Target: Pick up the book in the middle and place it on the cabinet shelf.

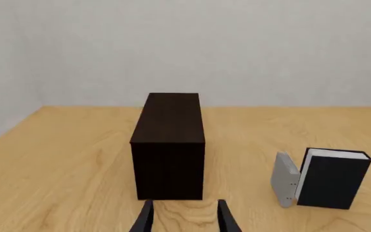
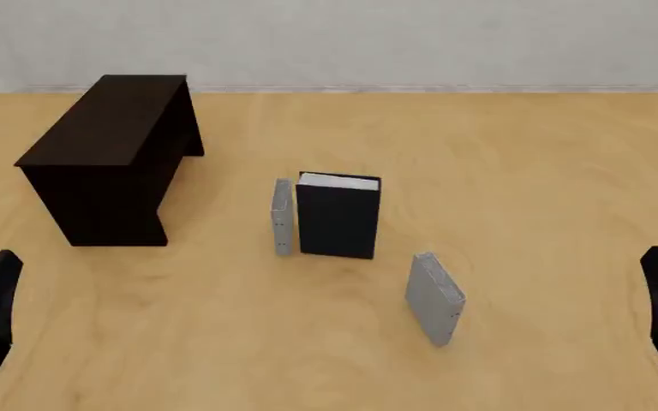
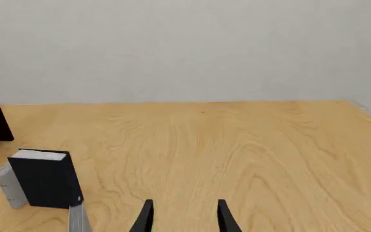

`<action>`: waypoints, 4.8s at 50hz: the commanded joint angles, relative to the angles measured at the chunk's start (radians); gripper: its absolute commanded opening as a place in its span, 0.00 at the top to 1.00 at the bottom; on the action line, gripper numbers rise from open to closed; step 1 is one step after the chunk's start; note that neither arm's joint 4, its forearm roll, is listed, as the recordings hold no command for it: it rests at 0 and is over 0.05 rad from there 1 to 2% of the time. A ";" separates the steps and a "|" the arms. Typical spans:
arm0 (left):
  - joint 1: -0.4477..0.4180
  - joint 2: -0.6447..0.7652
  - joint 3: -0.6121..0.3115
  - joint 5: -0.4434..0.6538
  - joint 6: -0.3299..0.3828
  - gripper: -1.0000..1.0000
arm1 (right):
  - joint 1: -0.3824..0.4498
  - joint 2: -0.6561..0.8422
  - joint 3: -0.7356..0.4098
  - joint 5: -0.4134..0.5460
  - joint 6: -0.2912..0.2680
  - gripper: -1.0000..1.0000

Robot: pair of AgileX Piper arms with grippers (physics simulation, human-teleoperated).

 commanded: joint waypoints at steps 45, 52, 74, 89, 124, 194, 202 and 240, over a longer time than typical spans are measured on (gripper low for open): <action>-0.145 0.096 -0.332 0.177 -0.037 0.00 | 0.005 -0.050 0.050 -0.046 0.018 0.00; -0.196 0.177 -0.369 0.141 -0.009 0.00 | -0.001 -0.050 0.051 -0.044 0.019 0.00; -0.327 0.534 -0.520 -0.059 0.115 0.00 | 0.010 -0.038 0.054 -0.045 0.036 0.00; -0.416 0.869 -0.623 -0.175 0.231 0.00 | 0.014 -0.015 0.055 -0.056 0.035 0.00; -0.639 1.311 -1.068 0.160 0.475 0.00 | 0.020 0.062 0.055 -0.103 0.067 0.00; -0.676 1.617 -1.178 0.329 0.694 0.00 | 0.040 0.124 0.056 -0.141 0.065 0.00; -0.680 1.661 -1.173 0.304 0.687 0.00 | 0.040 0.116 0.056 -0.134 0.068 0.00; -0.619 1.791 -1.197 0.276 0.729 0.00 | 0.049 0.137 0.056 -0.149 0.070 0.00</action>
